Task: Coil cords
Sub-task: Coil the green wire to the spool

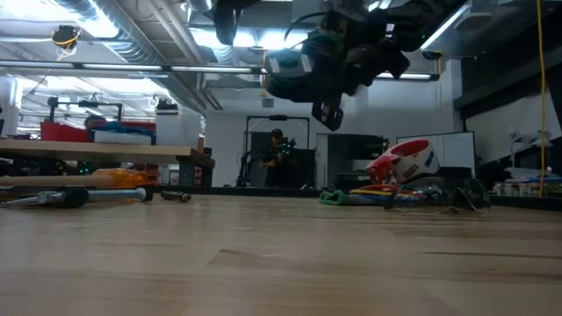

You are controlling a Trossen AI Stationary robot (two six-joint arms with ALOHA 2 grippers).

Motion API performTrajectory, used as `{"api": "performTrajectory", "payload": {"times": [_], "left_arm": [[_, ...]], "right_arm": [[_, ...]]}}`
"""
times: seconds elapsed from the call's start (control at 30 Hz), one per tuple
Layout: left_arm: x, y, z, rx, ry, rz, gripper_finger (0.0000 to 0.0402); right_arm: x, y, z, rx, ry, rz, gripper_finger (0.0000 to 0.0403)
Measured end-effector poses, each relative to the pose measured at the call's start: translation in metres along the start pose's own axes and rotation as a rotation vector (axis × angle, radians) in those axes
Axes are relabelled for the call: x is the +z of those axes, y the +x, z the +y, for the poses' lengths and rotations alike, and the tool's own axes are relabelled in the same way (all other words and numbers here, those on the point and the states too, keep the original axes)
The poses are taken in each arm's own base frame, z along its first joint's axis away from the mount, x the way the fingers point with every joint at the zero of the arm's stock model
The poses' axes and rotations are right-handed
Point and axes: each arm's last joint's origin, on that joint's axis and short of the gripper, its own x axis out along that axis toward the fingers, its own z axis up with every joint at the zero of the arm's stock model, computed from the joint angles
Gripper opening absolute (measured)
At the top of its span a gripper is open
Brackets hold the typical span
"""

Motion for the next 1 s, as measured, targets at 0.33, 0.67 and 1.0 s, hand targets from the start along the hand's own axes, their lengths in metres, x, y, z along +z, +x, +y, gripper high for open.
{"api": "performTrajectory", "payload": {"times": [0.33,0.67,1.0], "left_arm": [[0.006,0.011,0.027,0.170,-0.178,-0.061,0.0156],[0.009,0.014,0.036,0.220,-0.197,-0.085,0.0127],[0.001,0.013,0.038,0.254,-0.227,-0.023,0.0120]], "right_arm": [[0.014,0.011,0.018,-0.156,-0.151,-0.220,0.0007],[0.015,0.019,0.032,-0.216,-0.251,-0.291,0.0007],[0.016,0.018,0.031,-0.217,-0.253,-0.296,0.0007]]}}
